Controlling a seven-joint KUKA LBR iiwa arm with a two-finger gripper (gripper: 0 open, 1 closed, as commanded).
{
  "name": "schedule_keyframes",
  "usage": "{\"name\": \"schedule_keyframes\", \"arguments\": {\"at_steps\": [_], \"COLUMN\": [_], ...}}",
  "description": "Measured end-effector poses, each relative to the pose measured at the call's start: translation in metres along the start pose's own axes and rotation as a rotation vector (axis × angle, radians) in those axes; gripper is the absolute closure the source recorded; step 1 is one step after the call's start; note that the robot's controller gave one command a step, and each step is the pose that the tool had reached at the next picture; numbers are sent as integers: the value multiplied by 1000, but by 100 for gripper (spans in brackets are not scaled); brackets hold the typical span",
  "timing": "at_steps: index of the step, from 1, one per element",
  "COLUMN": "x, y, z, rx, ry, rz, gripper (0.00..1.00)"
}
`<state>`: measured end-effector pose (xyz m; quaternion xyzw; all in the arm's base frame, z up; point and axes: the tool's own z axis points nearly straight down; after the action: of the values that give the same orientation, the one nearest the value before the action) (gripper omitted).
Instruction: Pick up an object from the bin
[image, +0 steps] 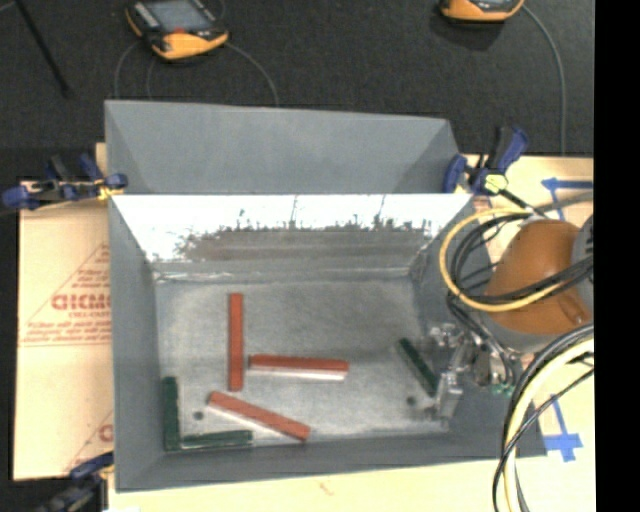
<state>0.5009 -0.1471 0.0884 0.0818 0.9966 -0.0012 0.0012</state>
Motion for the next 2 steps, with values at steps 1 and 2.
{"name": "schedule_keyframes", "arguments": {"at_steps": [1, 2], "x": [-2, -2], "y": [1, 1], "z": [17, 17], "rx": [-2, -1], "ry": [3, 3], "rz": [284, 283], "gripper": [100, 100]}}
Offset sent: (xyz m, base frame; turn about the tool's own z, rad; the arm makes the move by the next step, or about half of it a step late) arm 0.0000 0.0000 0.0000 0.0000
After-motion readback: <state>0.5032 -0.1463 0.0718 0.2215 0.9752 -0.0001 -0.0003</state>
